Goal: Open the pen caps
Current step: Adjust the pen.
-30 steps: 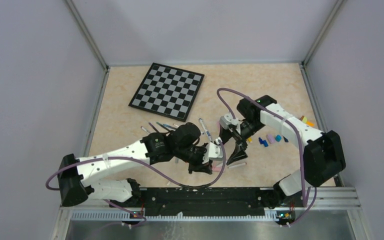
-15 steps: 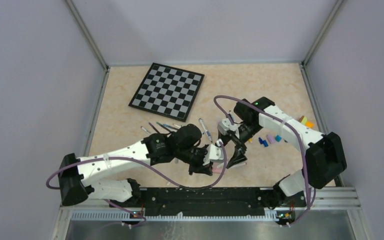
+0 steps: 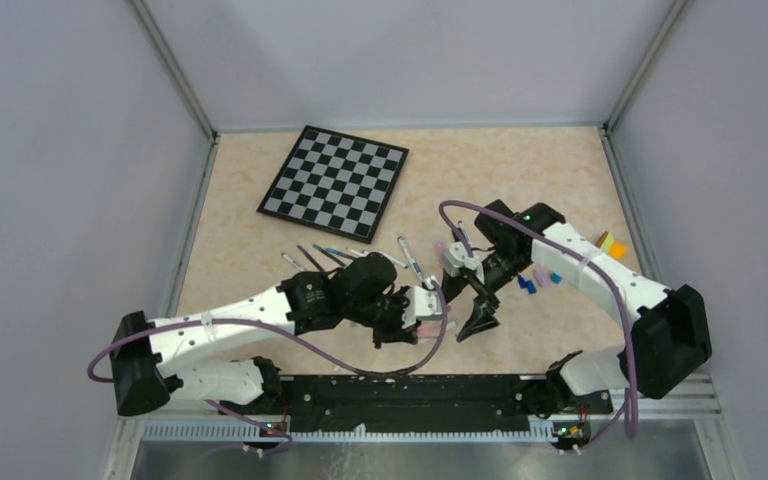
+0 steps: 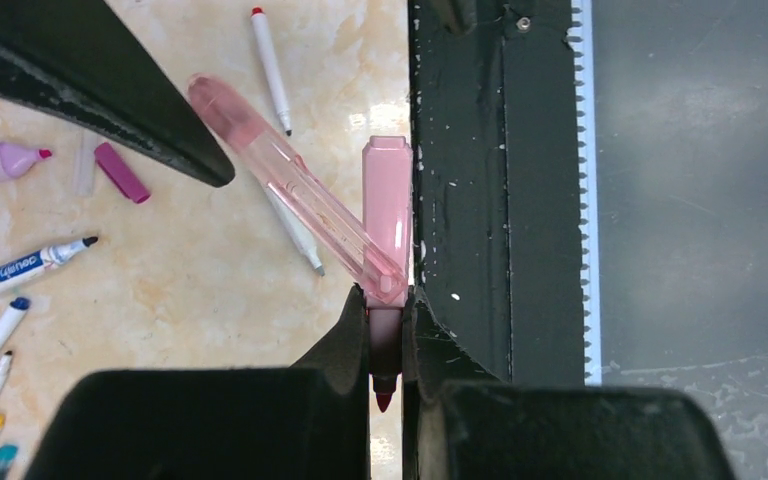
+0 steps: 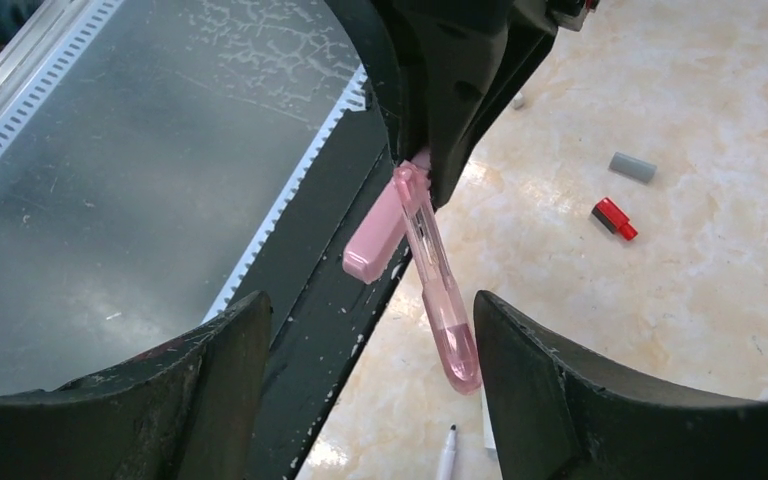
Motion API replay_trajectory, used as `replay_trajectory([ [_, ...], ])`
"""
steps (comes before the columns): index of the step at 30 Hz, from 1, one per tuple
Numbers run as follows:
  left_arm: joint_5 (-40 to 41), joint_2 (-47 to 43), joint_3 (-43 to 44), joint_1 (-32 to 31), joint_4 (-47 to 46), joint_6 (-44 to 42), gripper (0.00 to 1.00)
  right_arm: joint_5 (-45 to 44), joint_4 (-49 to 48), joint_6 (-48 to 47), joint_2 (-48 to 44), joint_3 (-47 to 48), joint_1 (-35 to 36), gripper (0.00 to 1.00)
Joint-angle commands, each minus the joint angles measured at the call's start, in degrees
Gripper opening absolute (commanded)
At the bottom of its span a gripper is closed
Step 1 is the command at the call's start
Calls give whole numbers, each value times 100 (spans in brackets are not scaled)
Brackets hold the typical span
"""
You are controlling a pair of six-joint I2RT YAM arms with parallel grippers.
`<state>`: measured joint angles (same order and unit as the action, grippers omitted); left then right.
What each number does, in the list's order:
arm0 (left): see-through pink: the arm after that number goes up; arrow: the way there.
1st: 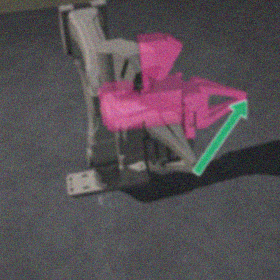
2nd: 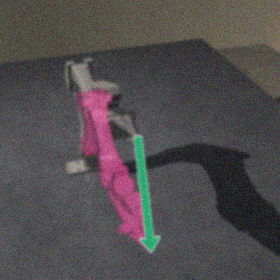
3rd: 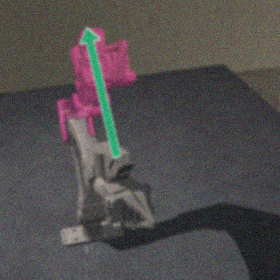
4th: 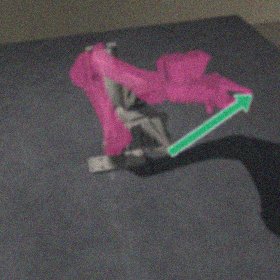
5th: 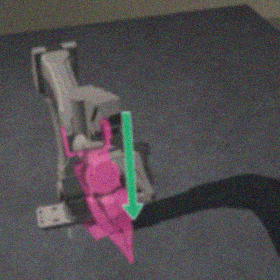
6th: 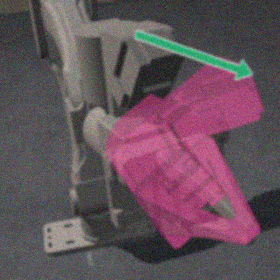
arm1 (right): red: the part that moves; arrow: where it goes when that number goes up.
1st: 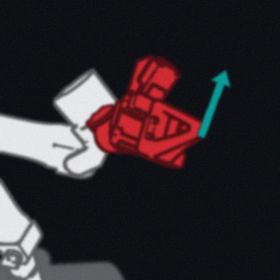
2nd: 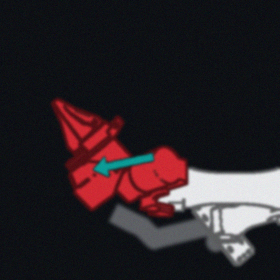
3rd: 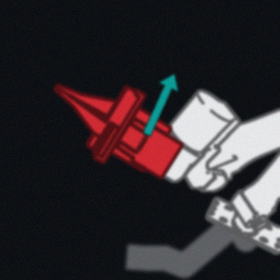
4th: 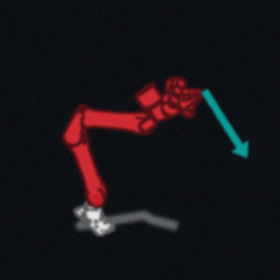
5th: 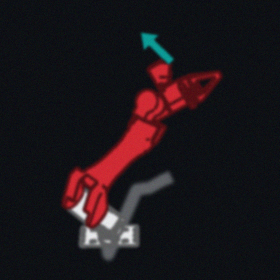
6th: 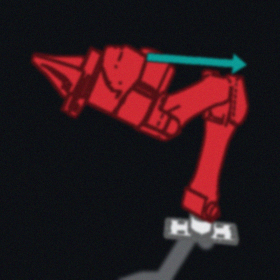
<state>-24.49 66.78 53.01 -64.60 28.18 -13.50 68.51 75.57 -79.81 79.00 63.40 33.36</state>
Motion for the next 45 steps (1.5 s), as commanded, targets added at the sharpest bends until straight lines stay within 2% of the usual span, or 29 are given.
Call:
replay_trajectory([
  [1,378,-180,-79,26,-371,344,0,135,-477,509,-274,-87,84,71],
  [19,993,-216,-283,105,-771,1513,0,-291,-2342,2681,-606,-638,51,63],
  [30,1200,-147,-378,167,-1004,2132,0,-179,-2803,3192,-649,-808,-56,58],
  [36,1232,-127,-364,223,-1106,2284,0,-259,-3070,3445,-650,-864,-67,49],
  [45,1115,-113,-357,242,-1271,2382,0,-316,-3262,3630,-631,-890,-102,22],
])
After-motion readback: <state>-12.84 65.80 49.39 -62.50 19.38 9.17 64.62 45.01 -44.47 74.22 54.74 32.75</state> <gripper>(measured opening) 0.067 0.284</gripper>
